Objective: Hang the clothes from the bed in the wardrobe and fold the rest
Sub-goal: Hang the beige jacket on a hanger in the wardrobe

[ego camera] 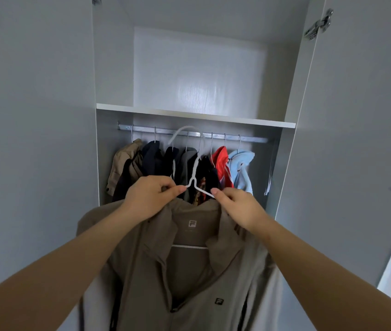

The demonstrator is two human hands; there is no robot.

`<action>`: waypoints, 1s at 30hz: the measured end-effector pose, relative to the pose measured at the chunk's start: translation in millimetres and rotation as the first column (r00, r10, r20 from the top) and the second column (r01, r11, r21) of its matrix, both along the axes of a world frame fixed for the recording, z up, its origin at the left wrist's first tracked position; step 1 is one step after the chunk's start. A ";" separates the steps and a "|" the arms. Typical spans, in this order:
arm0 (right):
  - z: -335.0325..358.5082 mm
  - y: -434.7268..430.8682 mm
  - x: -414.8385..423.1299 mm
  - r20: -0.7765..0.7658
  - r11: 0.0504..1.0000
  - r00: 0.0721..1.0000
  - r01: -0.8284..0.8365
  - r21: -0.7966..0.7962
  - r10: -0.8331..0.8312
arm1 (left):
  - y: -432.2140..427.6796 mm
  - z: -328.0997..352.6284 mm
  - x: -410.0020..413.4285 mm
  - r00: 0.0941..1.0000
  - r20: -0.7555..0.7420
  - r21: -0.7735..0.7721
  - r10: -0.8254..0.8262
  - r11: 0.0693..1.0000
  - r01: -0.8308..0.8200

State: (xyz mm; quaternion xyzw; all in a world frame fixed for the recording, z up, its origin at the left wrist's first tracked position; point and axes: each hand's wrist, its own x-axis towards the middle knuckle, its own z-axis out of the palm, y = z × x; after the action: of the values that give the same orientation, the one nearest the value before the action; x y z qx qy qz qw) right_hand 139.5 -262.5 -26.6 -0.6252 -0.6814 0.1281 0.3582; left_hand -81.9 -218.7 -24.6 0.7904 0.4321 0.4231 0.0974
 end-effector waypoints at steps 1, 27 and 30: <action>-0.7 2.8 -2.3 0.046 0.999 0.999 -0.021 0.042 0.019 | -0.2 0.2 3.2 1.000 -0.009 0.000 0.007 1.000 -0.007; -57.9 -7.1 79.1 -0.461 0.838 0.703 0.410 -0.359 -0.541 | 72.1 -45.6 58.8 0.949 0.098 -0.237 -0.298 0.920 0.313; -64.2 -10.3 91.5 -0.448 0.797 0.661 0.462 -0.389 -0.602 | 83.0 -56.7 80.2 0.935 0.125 -0.301 -0.331 0.885 0.354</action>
State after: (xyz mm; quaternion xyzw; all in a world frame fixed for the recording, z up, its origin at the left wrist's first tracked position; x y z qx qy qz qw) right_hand 231.0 -272.7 -90.8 -0.7723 -0.3126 0.2729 0.4810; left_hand -1.7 -135.7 -81.3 0.8125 0.3448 0.3513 0.3122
